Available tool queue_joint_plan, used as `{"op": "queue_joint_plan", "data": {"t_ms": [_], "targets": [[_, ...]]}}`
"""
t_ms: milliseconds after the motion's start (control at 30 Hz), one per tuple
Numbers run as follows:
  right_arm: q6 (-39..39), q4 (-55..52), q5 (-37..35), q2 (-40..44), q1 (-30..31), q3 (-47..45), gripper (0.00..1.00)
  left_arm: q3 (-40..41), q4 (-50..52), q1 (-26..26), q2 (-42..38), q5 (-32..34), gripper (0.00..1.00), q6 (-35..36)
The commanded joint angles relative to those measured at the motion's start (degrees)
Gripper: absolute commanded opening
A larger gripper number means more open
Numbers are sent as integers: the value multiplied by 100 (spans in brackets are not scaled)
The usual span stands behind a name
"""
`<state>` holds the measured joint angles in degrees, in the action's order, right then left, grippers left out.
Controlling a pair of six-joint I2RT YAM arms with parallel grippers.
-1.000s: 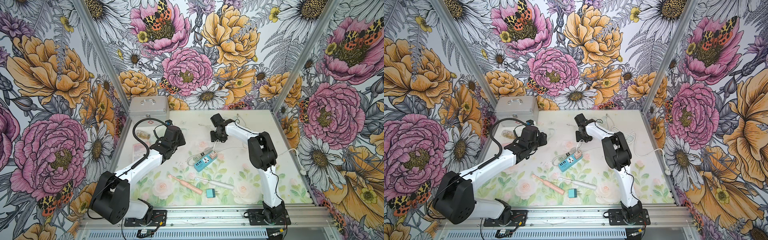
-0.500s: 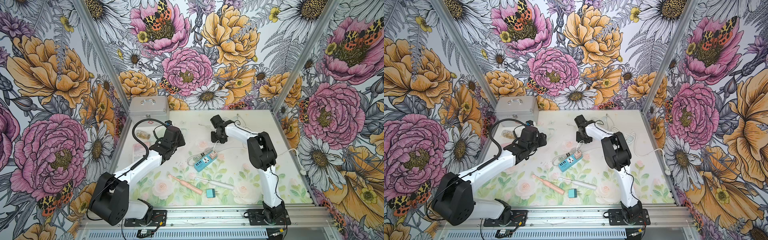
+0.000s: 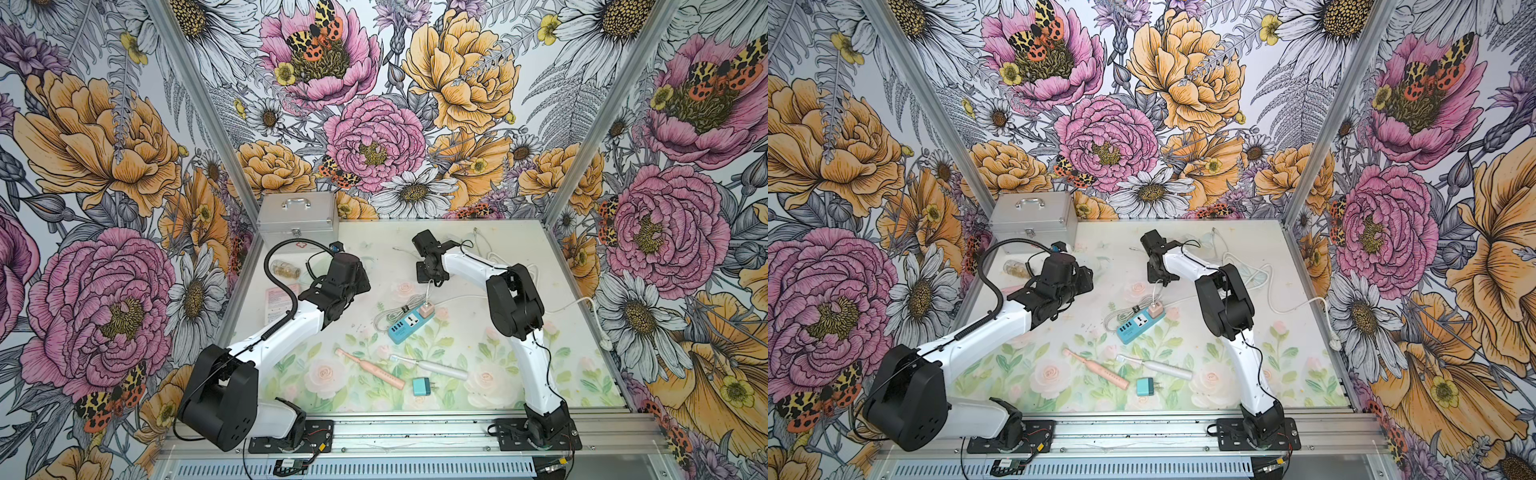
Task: Charge the electric toothbrush
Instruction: Pick up the charging cable from the center of the board.
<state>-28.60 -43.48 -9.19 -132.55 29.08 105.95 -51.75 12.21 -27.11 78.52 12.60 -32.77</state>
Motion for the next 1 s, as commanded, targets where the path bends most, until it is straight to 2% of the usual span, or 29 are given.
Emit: {"op": "queue_joint_plan", "data": {"t_ms": [0,300,600,667,800,867,967], "targets": [[181,18,-200,-118,156,267,0,68,-74,91,-261,-21,43,-123],[350,612,146,764,368,46,0,-74,-54,297,-332,-780,49,-160],[176,1357,894,1642,569,-1029,0,-426,-575,305,398,-1676,50,-168],[236,1614,864,1893,639,-1368,0,-591,-676,399,630,-1878,51,-280],[180,2062,999,2319,712,-1908,0,-675,-1432,699,844,-2302,52,-947],[61,2158,1082,2428,762,-2050,0,-943,-1326,685,958,-2211,56,-1033],[8,2346,1035,2536,893,-2155,0,-1352,-1029,605,1364,-2194,57,-1358]]}}
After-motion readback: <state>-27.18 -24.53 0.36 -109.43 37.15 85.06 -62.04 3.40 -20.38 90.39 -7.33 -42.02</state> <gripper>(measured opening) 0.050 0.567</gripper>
